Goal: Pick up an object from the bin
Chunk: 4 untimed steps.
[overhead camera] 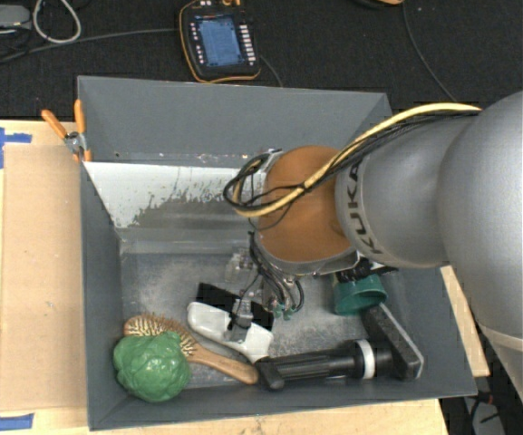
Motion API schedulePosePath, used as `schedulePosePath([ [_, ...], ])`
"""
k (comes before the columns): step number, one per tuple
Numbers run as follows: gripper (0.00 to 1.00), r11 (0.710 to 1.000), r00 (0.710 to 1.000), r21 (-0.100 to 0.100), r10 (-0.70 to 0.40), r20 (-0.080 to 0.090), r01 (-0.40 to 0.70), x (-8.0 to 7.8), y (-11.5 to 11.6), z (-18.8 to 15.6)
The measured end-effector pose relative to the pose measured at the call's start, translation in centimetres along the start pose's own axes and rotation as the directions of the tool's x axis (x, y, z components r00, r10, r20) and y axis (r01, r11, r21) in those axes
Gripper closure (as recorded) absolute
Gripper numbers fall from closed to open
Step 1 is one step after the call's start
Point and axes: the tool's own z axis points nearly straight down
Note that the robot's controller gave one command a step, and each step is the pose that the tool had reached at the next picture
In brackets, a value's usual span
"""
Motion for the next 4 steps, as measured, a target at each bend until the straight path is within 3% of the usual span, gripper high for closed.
schedulePosePath([
  [1,0.0,0.961,0.961,0.003,0.275,-0.01,-0.275,5.8,1.3,2.0],
  [2,0.0,0.994,0.994,-0.001,0.106,0.006,-0.106,4.6,1.2,4.8],
  [3,1.0,0.881,0.881,-0.002,0.474,0.001,-0.474,5.1,1.0,4.7],
  [4,1.0,0.88,0.88,-0.002,0.475,0.001,-0.475,5.1,1.0,4.7],
])
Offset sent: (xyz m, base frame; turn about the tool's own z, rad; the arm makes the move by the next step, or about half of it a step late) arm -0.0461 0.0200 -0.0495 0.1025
